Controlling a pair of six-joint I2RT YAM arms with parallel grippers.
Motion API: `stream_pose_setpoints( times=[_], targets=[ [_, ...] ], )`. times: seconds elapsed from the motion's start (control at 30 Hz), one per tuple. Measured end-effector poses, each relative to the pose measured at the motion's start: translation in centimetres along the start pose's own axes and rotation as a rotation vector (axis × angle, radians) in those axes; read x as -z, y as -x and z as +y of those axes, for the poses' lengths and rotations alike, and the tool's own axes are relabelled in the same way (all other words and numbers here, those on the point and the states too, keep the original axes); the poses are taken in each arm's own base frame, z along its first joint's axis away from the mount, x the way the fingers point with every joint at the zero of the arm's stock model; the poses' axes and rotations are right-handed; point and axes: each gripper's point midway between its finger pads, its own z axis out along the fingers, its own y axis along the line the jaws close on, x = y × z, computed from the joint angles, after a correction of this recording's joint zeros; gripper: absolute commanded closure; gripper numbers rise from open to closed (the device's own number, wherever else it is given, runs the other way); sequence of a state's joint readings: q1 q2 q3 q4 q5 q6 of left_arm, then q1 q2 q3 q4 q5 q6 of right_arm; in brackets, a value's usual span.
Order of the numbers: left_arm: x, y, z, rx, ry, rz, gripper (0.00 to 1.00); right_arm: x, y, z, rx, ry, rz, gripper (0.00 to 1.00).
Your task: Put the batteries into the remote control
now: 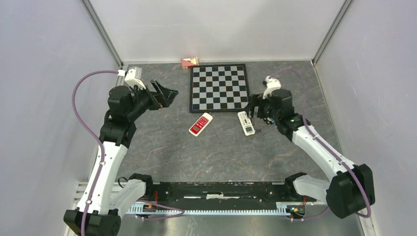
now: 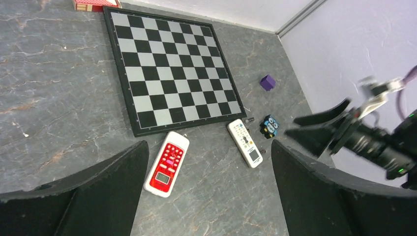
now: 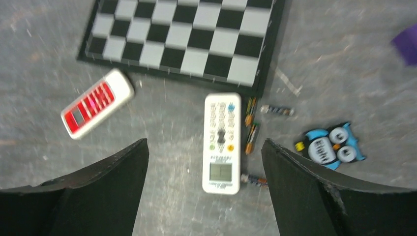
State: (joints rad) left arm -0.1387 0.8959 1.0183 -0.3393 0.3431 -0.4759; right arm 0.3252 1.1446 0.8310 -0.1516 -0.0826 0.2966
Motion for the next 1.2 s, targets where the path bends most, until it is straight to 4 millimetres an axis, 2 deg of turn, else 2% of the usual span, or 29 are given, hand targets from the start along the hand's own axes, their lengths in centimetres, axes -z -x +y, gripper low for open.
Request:
stream_pose_setpoints(
  times=[0.07,0.17,0.37,0.57,0.73,1.03,1.2],
  targets=[
    [-0.3,-0.1,0.1,0.015,-0.002,-0.007,0.00,-0.6,-2.7,0.4,0.027,-0.014,0.066,0.13],
    [-0.4,0.6,0.0,0.024,-0.002,-0.038,0.00,-1.4,-6.6,0.7,0.072,-0.042,0.175,0.04],
    [-0.9,1.3,0.2,0.046,-0.002,-0.083,0.00,-2.9,-10.4,-0.1,0.153,-0.090,0.291,0.02],
    [-1.4,-0.1,1.2,0.083,0.024,-0.063,0.00,-4.1,-14.4,-1.5,0.190,-0.129,0.440,0.10],
    [-1.6,-0.2,1.4,0.086,0.029,-0.058,0.00,-5.0,-15.1,-1.8,0.201,-0.148,0.490,0.25],
    [-1.8,-0.5,1.8,0.090,0.046,-0.050,0.00,-5.3,-15.7,-2.0,0.199,-0.156,0.523,0.26],
    [-1.8,-0.5,2.2,0.093,0.067,-0.051,0.00,-5.4,-16.4,-2.2,0.197,-0.160,0.543,0.39]
  ],
)
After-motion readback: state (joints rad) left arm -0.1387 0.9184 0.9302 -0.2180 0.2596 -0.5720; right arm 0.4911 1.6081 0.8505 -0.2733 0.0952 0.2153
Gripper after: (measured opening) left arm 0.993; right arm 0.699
